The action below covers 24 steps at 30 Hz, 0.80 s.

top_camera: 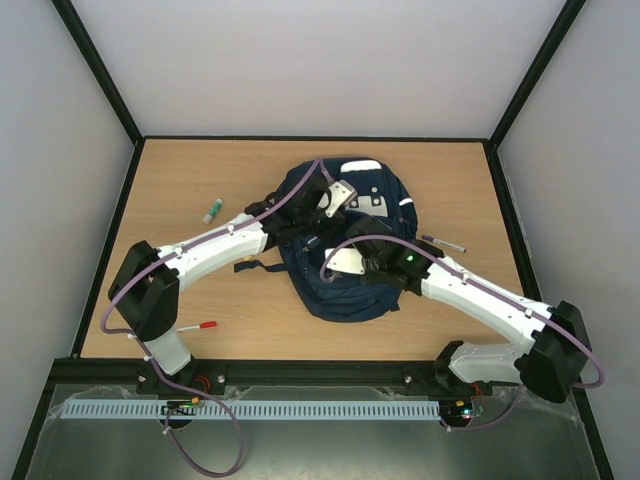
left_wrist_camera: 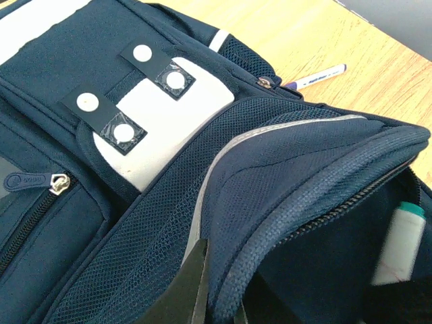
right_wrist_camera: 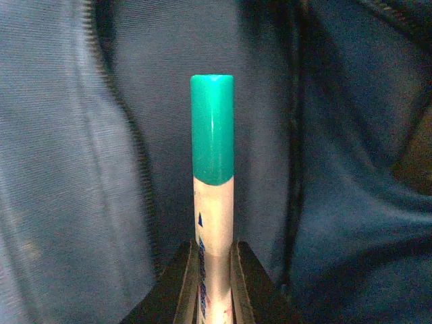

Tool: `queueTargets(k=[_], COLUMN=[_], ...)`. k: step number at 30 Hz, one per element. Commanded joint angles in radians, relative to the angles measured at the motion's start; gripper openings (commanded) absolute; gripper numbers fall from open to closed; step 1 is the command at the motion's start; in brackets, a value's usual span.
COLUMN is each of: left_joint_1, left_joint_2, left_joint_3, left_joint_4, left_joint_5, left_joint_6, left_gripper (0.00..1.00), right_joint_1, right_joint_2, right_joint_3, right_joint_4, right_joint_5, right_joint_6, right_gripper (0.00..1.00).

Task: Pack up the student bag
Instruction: Place the stationery in the student bag.

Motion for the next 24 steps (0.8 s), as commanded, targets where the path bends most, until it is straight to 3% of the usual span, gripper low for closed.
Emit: queueTargets(k=[1,8,14,19,24], left_joint_1=[0.018,0.019,0.024,0.032,0.043], left_joint_2=[-0.050,-0.050,-0.061,-0.069,-0.069], left_joint_3=[0.016,0.014,0.011,0.009,0.003], left_joint_4=[0.093,0.088,0.089,0.089,0.094], left_joint_5=[0.028,0.031,0.029,0.032,0.036], left_joint_6=[-0.036,-0.037,-0.033,-0.031,-0.034], left_gripper=[0.03,0.03,0.03,0.03,0.04], right_joint_1=[0.005,0.005,0.005,0.005,-0.001], right_joint_2=[0.027,0.063,0.103,0.070,-0.041], right_joint_3=[-0.030,-0.112,-0.148,-0.097,-0.074], right_joint_4=[0.161,0.342,0.460,0.364,0.218], right_joint_5=[0.116,0.170,0.188,0.151,0.063], right_joint_6=[-0.093,-0.196,-0.188,-0.074,0.058], right_gripper=[0.01,0.02,0.16,0.34,0.36])
